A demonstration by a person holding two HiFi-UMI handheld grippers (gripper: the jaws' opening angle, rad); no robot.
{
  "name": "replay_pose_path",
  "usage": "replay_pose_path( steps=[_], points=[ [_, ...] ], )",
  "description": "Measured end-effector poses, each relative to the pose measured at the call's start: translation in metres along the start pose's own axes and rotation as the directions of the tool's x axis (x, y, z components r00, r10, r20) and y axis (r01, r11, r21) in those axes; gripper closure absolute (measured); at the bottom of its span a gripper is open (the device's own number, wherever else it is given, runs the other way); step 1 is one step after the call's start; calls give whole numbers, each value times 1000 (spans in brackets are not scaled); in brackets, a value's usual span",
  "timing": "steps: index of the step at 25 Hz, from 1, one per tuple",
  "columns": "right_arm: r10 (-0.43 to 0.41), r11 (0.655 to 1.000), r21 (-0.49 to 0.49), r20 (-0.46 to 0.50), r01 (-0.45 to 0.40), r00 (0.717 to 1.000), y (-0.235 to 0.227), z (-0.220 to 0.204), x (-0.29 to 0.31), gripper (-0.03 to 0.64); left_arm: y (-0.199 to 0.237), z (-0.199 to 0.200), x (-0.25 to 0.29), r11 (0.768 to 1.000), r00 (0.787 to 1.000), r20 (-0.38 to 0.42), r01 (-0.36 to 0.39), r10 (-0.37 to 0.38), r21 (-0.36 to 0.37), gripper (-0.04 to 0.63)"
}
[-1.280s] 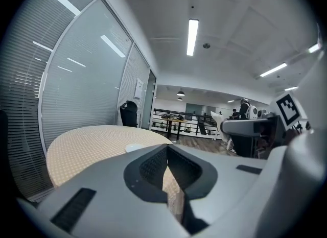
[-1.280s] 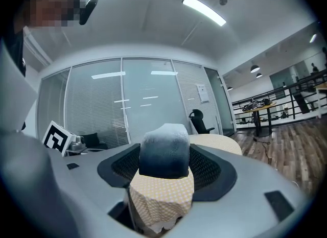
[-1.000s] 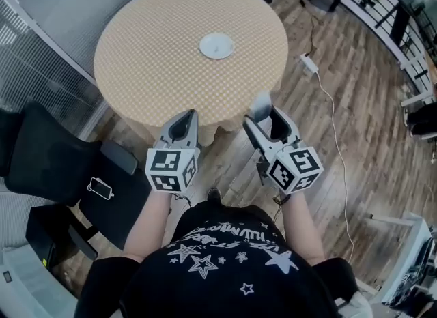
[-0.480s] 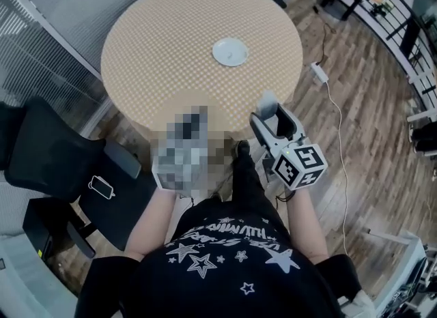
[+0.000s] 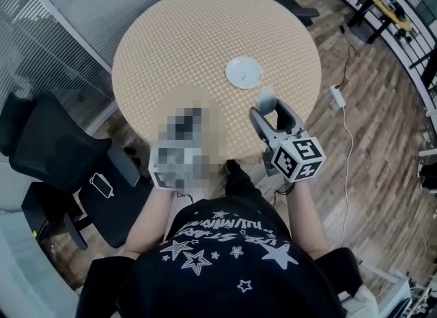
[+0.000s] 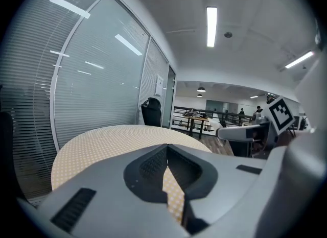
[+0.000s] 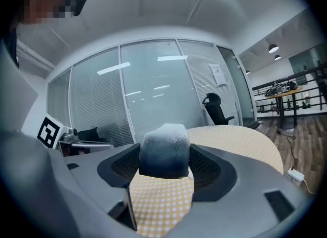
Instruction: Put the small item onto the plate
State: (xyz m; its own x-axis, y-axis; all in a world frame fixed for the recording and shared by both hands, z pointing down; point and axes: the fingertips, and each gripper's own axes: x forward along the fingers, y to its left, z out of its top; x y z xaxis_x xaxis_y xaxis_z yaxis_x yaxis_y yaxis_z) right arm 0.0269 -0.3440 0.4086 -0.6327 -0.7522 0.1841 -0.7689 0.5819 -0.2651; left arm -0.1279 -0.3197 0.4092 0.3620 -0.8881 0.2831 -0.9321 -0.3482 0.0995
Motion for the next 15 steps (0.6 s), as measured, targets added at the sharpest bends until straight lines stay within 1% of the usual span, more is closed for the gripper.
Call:
replay_pose_path(
  steps=[6,13,15],
  points=[
    [51,999,-15,-42,-52,998,-33,8,44,316,12,6,44,999,999,-20,-47,46,-20,591],
    [74,997,-5,-88,-75,993,-75,7,76,316,15,8,86,997,996,-41,-81,80,-20,591],
    [82,996,-15,-103,-84,991,-86,8,84,316,16,11,97,996,996,-39,-81,81,-19,591]
  ],
)
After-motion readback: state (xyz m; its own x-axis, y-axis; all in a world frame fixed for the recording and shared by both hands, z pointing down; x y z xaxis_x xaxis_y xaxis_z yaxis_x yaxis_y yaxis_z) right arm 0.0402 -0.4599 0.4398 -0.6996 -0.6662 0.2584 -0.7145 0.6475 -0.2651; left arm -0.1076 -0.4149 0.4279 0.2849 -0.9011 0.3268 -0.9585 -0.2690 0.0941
